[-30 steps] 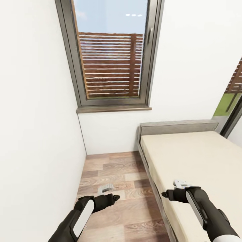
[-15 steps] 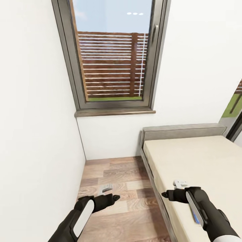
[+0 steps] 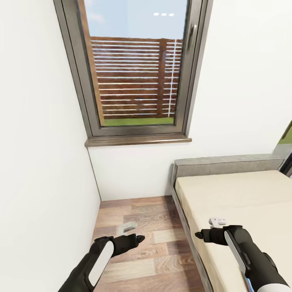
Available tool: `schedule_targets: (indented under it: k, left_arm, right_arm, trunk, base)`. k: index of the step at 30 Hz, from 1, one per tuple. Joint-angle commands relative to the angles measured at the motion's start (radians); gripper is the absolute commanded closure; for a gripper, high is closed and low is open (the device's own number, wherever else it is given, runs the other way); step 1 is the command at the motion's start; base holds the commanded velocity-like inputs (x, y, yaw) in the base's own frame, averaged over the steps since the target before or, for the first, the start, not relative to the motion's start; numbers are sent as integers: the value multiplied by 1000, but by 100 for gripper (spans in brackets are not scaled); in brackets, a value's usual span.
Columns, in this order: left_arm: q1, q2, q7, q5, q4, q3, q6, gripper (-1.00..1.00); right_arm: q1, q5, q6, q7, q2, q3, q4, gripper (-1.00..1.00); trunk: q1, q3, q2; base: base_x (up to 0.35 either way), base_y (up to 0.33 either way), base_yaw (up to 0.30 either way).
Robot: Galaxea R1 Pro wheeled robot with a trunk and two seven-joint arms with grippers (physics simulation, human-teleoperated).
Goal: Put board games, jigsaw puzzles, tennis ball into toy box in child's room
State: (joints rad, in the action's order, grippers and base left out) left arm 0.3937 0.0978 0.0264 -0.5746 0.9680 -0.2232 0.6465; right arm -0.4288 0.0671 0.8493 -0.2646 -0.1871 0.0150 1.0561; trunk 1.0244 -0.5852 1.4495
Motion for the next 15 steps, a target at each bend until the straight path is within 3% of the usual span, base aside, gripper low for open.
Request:
schedule_targets:
  k: [1, 8, 15]
  left_arm:
    - [0, 0, 2, -5, 1, 0, 4, -100]
    - [0, 0, 2, -5, 1, 0, 4, -100]
    - [0, 0, 1, -5, 1, 0, 4, -100]
  right_arm:
    - [-1, 7, 6, 1, 0, 1, 1, -100]
    - [-1, 7, 7, 1, 0, 2, 1, -100]
    - [-1, 8, 8, 1, 0, 3, 1, -100]
  trunk:
    - [1, -1, 0]
    - [1, -1, 0]
    - [1, -1, 0]
  base:
    - [334, 2, 0]
    - [240, 1, 0]
    - [93, 0, 0]
